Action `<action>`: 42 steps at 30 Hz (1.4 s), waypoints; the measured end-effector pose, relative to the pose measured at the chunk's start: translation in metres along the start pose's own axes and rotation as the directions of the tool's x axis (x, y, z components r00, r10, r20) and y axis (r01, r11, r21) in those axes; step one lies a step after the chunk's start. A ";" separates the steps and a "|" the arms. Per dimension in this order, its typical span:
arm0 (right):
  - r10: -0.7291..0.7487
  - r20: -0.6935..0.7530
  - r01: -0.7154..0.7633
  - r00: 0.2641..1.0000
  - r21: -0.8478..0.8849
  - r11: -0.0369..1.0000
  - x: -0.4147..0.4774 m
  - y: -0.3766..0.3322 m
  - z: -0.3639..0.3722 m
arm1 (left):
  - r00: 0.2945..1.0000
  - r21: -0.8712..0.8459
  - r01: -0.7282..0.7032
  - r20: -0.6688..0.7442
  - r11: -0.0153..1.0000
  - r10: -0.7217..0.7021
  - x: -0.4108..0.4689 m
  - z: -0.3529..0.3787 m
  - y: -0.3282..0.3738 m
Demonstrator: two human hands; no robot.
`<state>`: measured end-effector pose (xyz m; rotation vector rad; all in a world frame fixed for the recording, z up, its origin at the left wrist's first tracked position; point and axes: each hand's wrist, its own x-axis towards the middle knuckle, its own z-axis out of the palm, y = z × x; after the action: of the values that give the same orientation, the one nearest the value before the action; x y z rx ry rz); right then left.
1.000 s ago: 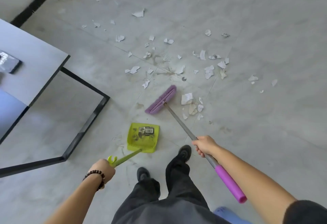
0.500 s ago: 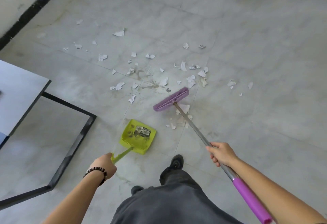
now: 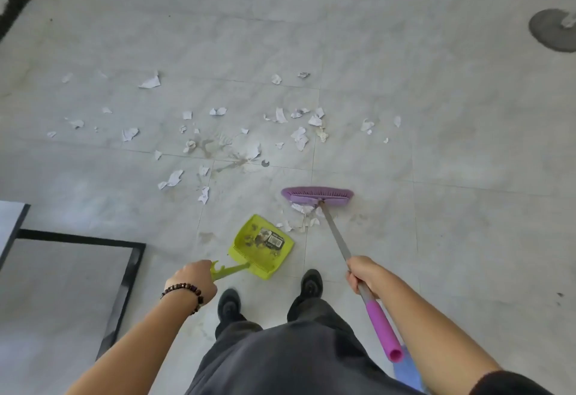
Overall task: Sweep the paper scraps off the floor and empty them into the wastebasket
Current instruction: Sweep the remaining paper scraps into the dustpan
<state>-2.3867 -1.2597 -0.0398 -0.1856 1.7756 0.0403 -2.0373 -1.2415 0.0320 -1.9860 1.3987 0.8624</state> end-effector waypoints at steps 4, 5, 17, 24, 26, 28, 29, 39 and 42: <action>0.014 -0.030 -0.006 0.999 0.260 0.966 -0.036 0.040 0.006 | 0.987 0.066 -0.153 0.068 0.986 0.148 0.016 -0.018 0.000; 0.000 -0.048 0.016 0.999 0.321 0.947 -0.044 0.047 0.011 | 0.978 0.029 -0.179 0.111 0.983 0.175 0.020 -0.021 -0.002; -0.189 0.130 -0.057 0.973 0.936 0.346 -0.042 0.047 0.088 | 0.928 -0.307 -0.217 0.231 0.927 0.294 0.042 -0.020 -0.026; -0.005 0.190 -0.168 0.982 0.881 0.443 -0.050 0.069 0.139 | 0.940 -0.109 -0.292 0.150 0.950 0.306 0.053 -0.016 -0.010; 0.004 0.271 -0.242 0.962 0.852 0.464 -0.065 0.091 0.157 | 0.943 -0.107 -0.280 0.156 0.954 0.294 0.057 -0.015 -0.007; 0.055 0.269 -0.244 0.962 0.745 0.621 -0.083 0.107 0.158 | 0.941 -0.091 -0.286 0.162 0.954 0.298 0.054 -0.015 -0.005; 0.077 0.281 -0.260 0.956 0.702 0.663 -0.092 0.111 0.152 | 0.939 -0.067 -0.295 0.165 0.953 0.302 0.050 -0.016 -0.004; -0.088 0.284 -0.134 0.955 0.676 0.725 -0.138 0.092 0.084 | 0.928 -0.098 -0.303 0.194 0.948 0.317 0.034 -0.031 -0.013; -0.105 0.258 -0.107 0.960 0.691 0.715 -0.132 0.074 0.085 | 0.937 -0.206 -0.235 0.212 0.950 0.278 0.042 -0.035 -0.038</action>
<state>-2.2888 -1.1616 0.0648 0.3664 1.3902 -0.5861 -1.9847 -1.2808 0.0250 -1.7717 1.5032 1.3412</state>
